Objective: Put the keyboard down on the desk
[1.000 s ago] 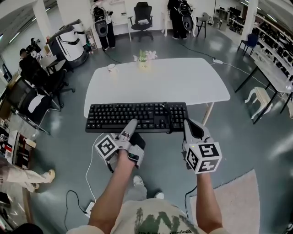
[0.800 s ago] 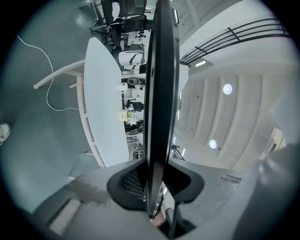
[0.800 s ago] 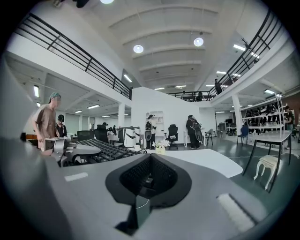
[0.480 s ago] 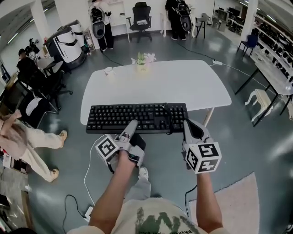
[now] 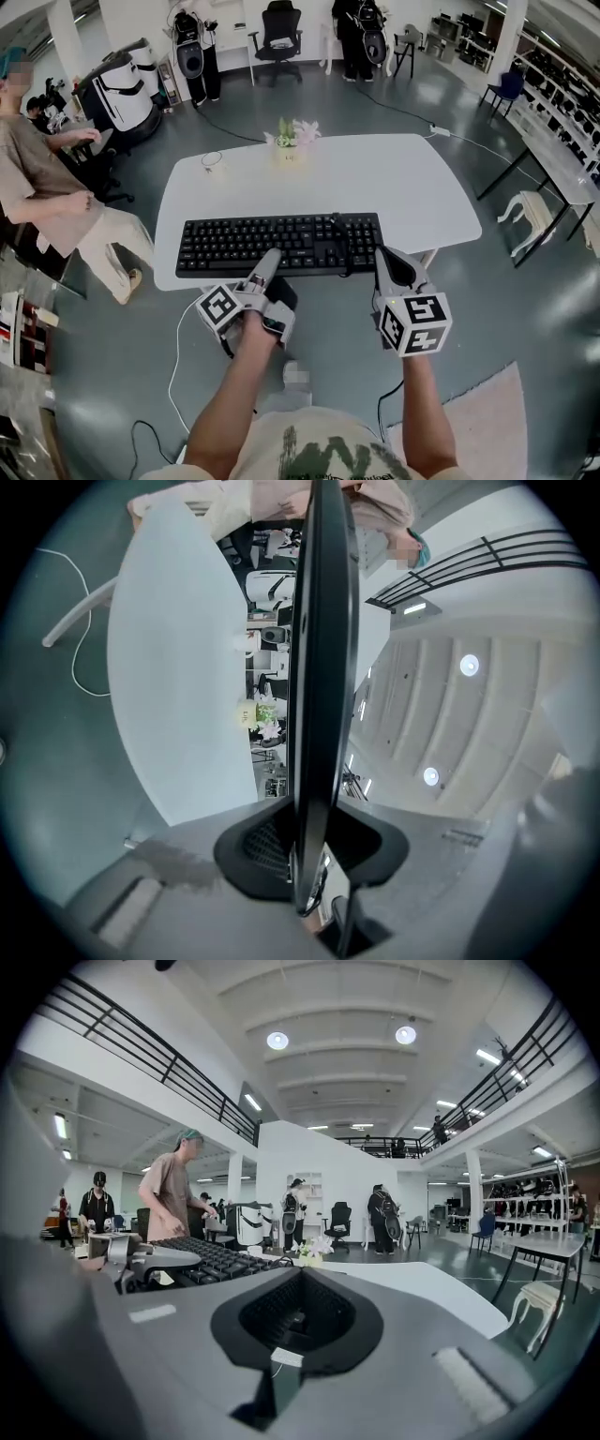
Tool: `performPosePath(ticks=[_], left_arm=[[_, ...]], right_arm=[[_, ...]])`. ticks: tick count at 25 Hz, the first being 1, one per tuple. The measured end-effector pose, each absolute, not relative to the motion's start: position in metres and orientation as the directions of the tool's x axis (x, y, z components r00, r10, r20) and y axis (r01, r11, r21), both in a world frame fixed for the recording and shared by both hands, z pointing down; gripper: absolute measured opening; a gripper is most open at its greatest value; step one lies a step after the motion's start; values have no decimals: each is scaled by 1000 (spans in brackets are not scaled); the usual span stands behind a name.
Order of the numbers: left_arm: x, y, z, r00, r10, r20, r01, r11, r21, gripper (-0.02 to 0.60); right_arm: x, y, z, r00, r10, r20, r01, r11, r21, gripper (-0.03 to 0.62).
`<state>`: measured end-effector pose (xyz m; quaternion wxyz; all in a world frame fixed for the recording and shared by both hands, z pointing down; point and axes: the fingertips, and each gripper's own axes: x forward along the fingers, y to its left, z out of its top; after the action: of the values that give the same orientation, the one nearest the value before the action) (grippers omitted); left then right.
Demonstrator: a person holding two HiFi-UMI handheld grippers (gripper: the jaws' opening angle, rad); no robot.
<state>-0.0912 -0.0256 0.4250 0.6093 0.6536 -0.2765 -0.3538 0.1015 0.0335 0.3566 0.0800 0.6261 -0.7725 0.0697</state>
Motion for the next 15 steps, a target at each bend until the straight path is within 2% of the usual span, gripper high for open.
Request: performPosePath(ticks=[5, 15], left_arm=[[-102, -85, 424, 614, -780, -116, 75, -89, 993, 91], [-99, -106, 445, 626, -771, -115, 76, -87, 993, 91]], right_arm=[[85, -25, 349, -189, -956, 224, -981, 194, 1, -2], [85, -47, 368, -182, -954, 237, -982, 189, 7, -2]])
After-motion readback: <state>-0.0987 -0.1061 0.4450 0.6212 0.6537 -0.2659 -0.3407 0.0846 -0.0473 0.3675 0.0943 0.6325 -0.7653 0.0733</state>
